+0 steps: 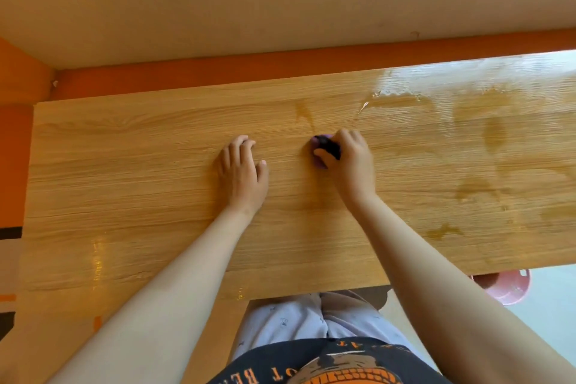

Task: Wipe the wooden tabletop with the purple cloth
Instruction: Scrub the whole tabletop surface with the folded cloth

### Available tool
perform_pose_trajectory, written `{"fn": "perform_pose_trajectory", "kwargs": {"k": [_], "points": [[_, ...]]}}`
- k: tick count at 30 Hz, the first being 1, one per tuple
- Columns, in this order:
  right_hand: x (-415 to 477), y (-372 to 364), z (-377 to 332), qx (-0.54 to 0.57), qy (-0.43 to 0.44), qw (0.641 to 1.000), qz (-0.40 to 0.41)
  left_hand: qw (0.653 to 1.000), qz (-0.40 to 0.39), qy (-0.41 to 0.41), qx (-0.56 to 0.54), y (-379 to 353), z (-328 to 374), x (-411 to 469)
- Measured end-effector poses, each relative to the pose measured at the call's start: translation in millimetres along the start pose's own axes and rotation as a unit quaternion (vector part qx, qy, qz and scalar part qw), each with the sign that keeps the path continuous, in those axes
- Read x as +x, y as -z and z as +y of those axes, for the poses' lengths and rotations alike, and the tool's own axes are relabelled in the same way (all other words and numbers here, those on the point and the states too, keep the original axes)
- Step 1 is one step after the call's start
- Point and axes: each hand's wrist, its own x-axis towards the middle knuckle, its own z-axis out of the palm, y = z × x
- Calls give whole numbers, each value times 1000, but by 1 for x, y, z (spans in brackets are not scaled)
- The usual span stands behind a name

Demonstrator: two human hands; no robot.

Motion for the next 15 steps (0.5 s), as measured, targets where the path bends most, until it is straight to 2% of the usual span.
{"fn": "perform_pose_trajectory", "kwargs": {"k": [4,8,11,15], "points": [[18,50,48,-16,-80,993,86,1000,10,0,8,-4,0,-3],[19,67,62,-34,-113,987,106,1000,16,3,0,-3,1,-6],[17,46,43,-16,-96,991,89,1000,11,10,1,-4,1,-8],[17,-11,-4,5,-11,1000,2,1000,1,14,13,-3,3,-5]]}}
